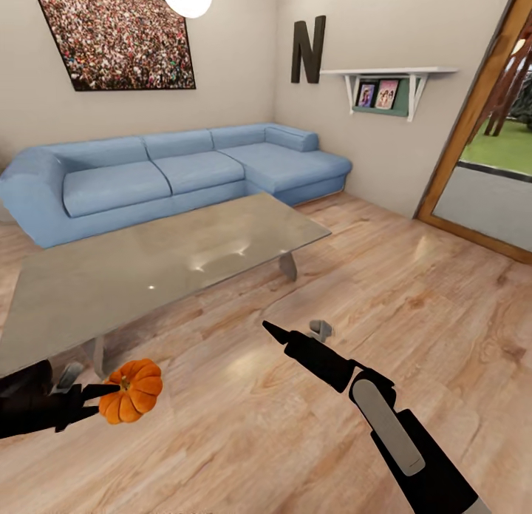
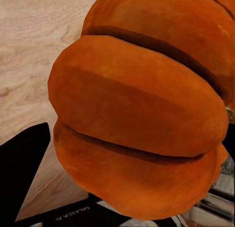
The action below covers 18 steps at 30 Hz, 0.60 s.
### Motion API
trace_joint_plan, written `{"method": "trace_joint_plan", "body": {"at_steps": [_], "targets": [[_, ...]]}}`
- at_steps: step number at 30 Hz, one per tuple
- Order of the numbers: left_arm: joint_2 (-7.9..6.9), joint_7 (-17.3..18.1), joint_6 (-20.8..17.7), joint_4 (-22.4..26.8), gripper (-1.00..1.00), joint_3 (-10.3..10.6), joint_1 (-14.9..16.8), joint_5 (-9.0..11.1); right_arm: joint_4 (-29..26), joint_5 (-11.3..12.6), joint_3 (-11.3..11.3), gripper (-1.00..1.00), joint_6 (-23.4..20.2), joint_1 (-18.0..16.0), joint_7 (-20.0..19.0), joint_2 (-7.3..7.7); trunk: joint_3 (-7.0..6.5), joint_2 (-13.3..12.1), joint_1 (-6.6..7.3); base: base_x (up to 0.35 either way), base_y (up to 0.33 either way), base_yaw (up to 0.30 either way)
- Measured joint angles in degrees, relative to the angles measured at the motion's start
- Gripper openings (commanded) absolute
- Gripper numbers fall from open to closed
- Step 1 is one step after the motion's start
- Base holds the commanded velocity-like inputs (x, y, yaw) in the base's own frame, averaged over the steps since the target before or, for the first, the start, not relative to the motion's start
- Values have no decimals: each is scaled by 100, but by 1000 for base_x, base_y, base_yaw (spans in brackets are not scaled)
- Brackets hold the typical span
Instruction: Place each of the two pumpkins and all three candles from the living room inside a cabinet in the living room (use any cabinet), then make sure every cabinet is closed, and position the cauldron so it is next to a table in the living room.
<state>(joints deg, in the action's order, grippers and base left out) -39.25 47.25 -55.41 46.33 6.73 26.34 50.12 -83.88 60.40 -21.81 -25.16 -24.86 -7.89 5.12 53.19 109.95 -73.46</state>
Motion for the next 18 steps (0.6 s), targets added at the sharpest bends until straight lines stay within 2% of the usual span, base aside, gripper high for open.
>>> {"method": "trace_joint_plan", "body": {"at_steps": [5, 7, 8, 10, 13, 15, 16, 18], "targets": [[0, -9, -106, -191, -100, -16, 0, -27, -1, 1, 7, 100, 0, 0, 7, -4, -101, -201, 110, 0, 0, 281], [0, -15, -125, -427, -100, -31, 1, 3, -2, 1, 13, 100, 0, -2, 8, 0, -141, -281, 154, 0, 0, 282], [0, -16, -107, -495, -100, -32, -1, -53, -2, 1, 15, 100, 0, -1, 8, 1, -160, -321, 176, 0, 0, 282], [1, -23, -144, -548, -100, -51, 2, 36, -2, 1, 14, 100, 0, -2, 8, 2, -198, -401, 220, 0, 0, 282], [1, -74, -130, -628, -100, -44, 1, -11, 1, 1, 17, 100, 0, -3, 14, 2, -252, -522, 286, 0, 0, 282], [0, -161, -124, -829, -100, -22, 4, -26, 5, 1, 17, 100, 0, -1, 31, 1, -288, -602, 330, 0, 0, 282], [0, -224, -96, -901, -100, -7, 5, -104, 6, 1, 18, 100, 0, 0, 43, 1, -306, -642, 351, 0, 0, 283], [1, -424, -124, -970, -100, -17, 15, -31, 11, 2, 19, 100, -1, 0, 63, -1, -342, -722, 395, 0, 0, 283]]}}
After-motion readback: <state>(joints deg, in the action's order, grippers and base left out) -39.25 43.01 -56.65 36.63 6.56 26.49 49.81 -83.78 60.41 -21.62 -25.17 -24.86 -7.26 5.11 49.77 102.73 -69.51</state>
